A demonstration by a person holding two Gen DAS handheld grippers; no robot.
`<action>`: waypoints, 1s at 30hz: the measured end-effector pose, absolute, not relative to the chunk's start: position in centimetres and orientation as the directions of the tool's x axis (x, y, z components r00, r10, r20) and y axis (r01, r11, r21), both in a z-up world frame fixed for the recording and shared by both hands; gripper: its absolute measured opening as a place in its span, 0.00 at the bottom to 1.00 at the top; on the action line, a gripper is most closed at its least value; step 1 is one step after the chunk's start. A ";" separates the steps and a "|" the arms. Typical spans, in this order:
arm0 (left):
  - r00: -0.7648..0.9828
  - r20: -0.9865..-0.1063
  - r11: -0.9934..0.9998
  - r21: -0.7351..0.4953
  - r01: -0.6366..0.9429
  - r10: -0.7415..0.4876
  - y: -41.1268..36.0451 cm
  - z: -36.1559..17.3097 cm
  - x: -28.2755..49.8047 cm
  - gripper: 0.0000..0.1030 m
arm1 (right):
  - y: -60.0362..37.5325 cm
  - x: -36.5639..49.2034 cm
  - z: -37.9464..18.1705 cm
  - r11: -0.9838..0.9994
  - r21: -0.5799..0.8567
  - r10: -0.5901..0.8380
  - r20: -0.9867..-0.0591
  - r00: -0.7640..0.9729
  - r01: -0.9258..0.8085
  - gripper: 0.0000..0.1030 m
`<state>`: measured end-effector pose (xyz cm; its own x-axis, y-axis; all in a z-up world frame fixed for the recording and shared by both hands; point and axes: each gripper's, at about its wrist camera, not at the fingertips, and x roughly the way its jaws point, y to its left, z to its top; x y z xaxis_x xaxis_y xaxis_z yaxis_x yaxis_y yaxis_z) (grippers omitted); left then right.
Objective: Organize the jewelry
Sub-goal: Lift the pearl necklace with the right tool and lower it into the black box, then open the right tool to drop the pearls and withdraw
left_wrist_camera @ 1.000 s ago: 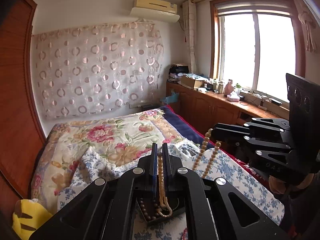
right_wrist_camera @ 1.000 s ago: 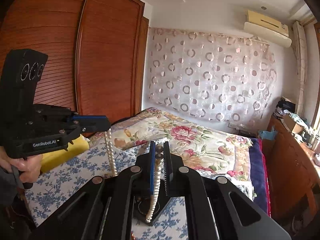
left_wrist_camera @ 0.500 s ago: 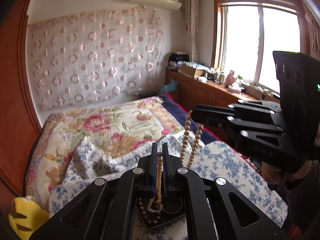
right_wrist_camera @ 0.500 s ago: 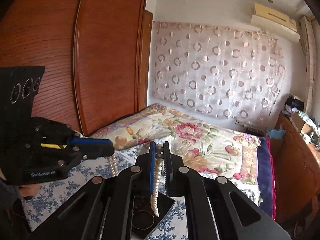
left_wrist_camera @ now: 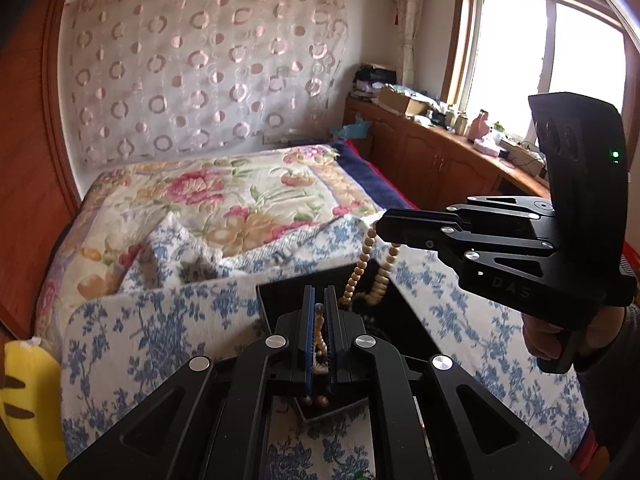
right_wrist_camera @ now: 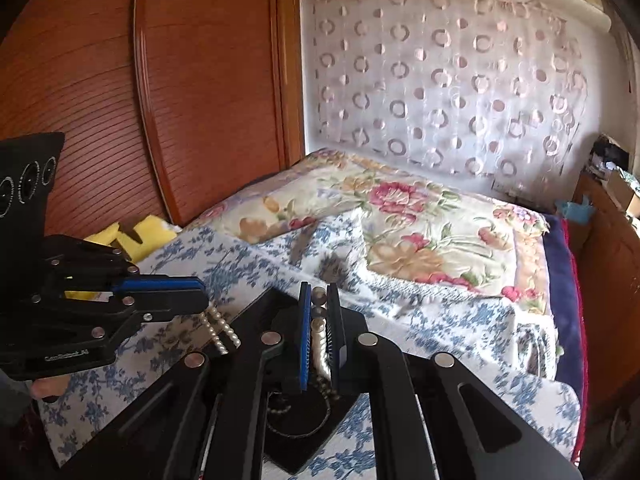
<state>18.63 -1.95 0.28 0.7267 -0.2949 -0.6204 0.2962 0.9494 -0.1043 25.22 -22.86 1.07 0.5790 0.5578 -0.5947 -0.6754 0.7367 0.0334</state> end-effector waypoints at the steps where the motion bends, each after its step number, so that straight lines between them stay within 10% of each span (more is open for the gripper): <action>1: 0.723 -0.625 0.950 -0.107 0.295 -0.295 -1.9 -0.1 18.6 0.04 | -22.8 25.2 0.8 0.735 0.035 0.558 -0.599 0.575 -0.677 0.08; 30: 0.741 -0.620 0.959 -0.068 0.276 -0.257 -1.7 -1.8 12.1 0.05 | -26.2 17.6 -0.9 0.777 0.054 0.530 -0.593 0.606 -0.627 0.09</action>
<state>12.14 -1.74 -1.81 0.7414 -0.2573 -0.6197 0.2756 0.9588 -0.0684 17.55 -26.21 -0.86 0.6059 0.5301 -0.5932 -0.6269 0.7772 0.0541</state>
